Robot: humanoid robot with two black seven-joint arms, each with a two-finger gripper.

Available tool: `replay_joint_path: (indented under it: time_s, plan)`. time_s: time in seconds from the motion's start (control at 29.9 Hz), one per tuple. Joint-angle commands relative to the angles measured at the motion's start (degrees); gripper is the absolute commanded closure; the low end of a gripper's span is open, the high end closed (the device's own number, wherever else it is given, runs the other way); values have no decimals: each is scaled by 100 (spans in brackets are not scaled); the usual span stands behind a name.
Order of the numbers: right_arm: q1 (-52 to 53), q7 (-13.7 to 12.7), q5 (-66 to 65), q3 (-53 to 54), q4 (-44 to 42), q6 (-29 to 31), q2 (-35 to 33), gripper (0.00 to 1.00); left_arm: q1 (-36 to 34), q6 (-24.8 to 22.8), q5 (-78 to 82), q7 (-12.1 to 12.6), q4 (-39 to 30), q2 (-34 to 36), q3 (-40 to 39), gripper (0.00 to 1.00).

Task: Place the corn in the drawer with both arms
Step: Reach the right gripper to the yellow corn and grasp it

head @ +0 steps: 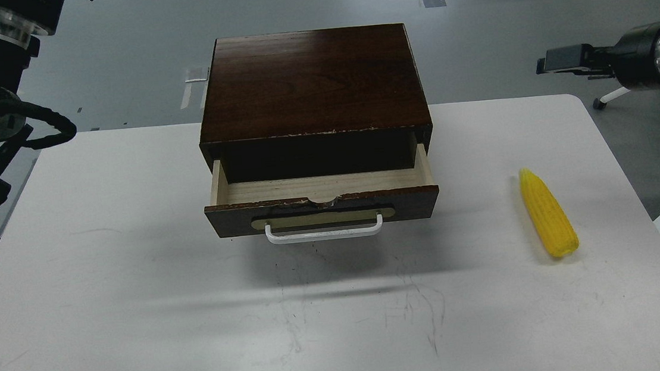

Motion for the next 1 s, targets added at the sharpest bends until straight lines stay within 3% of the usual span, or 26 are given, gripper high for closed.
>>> replay_joint_path:
  time_s: [0.0,0.17,0.33,0.67,0.97]
  plan:
    - [13,7,-82,-498,2,-1,204,0,4,0,-4,-10,-7,47,-21,2]
    - [-57,85,-82,-989,-33,-1,573,1,4,0,22,-1,-7,47,-48,2]
    - [-373,437,-99,-1158,-420,-1,873,5,4,0,75,7,-7,73,-39,2]
    - [-1094,455,-240,-1175,-1035,-1,1496,24,48,0,75,34,2,91,-13,2]
    - [-1296,455,-319,-1193,-1071,-1,1462,35,75,0,75,16,55,91,-13,2]
